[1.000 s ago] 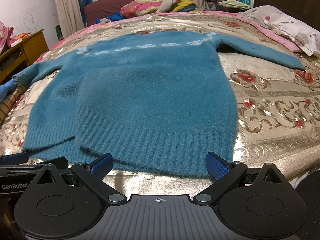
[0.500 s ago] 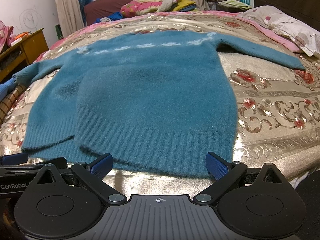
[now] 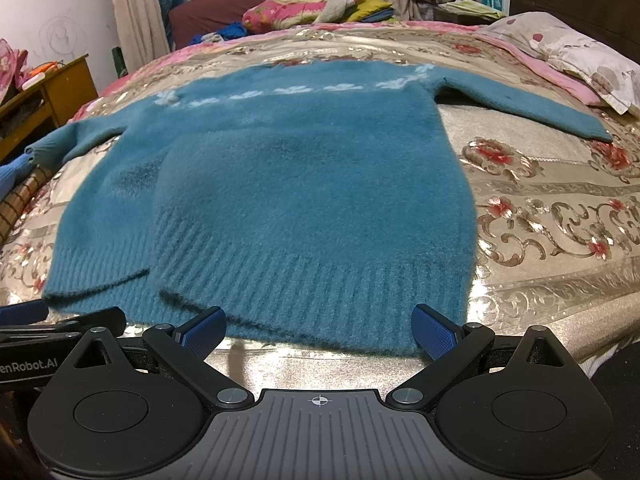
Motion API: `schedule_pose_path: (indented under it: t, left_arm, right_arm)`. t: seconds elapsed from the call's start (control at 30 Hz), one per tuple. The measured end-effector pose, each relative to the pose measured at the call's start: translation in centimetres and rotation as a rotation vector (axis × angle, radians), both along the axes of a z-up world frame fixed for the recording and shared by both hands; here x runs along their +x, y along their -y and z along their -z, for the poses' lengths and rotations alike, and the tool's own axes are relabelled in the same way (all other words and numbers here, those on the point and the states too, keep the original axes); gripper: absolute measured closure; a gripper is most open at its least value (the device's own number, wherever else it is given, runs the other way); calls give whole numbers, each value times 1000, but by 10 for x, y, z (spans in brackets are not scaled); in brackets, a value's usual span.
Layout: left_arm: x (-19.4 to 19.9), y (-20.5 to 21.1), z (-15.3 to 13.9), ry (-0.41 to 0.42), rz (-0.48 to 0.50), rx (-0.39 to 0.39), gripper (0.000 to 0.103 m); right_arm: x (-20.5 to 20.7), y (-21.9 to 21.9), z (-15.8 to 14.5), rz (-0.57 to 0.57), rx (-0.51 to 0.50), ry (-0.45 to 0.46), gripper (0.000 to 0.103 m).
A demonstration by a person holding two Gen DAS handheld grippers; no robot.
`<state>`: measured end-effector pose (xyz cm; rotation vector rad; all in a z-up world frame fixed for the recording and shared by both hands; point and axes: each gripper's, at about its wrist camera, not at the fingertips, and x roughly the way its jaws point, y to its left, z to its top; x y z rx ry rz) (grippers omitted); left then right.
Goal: Fold small clothes
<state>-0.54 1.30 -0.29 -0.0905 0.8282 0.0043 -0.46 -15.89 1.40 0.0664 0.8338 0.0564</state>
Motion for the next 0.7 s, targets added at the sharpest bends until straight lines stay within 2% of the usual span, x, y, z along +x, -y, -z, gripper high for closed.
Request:
schedule_pose_path:
  t: [0.6, 0.7]
  left_arm:
    - [11, -8, 1, 18, 11, 21, 0]
    - [11, -10, 1, 35, 10, 55, 0]
  right_arm:
    - [3, -2, -2, -30, -70, 38, 6]
    - [4, 1, -1, -31, -73, 39, 9]
